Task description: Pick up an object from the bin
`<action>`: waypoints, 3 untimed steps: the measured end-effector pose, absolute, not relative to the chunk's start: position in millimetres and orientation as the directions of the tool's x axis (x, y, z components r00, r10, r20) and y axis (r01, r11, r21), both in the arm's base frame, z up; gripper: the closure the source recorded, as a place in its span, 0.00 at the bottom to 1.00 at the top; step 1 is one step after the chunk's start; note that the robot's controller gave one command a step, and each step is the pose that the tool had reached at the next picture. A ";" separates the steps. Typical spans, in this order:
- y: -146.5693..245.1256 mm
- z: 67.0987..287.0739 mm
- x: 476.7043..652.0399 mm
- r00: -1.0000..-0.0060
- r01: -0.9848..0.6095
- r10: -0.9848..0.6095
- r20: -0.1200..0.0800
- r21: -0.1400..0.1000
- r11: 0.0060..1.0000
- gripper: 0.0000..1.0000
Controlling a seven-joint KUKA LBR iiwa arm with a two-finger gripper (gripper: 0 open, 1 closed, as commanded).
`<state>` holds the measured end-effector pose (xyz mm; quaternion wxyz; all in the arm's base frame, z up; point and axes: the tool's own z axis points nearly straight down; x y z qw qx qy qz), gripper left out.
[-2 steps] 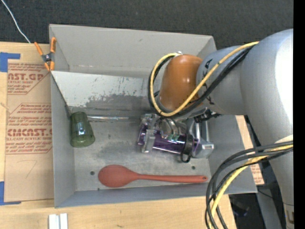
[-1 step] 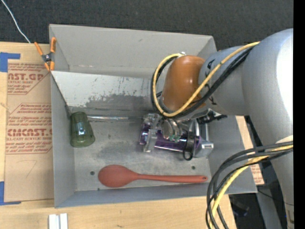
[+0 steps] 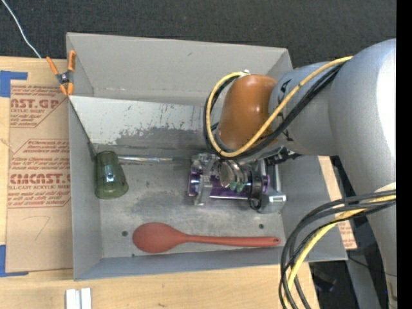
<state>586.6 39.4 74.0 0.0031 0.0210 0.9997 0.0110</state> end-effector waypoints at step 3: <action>35.1 73.9 585.9 -0.998 0.065 0.065 -0.005 0.027 0.998 1.00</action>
Offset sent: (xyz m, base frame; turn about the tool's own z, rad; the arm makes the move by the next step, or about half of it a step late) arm -0.0085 -0.0490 -0.0040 -0.0406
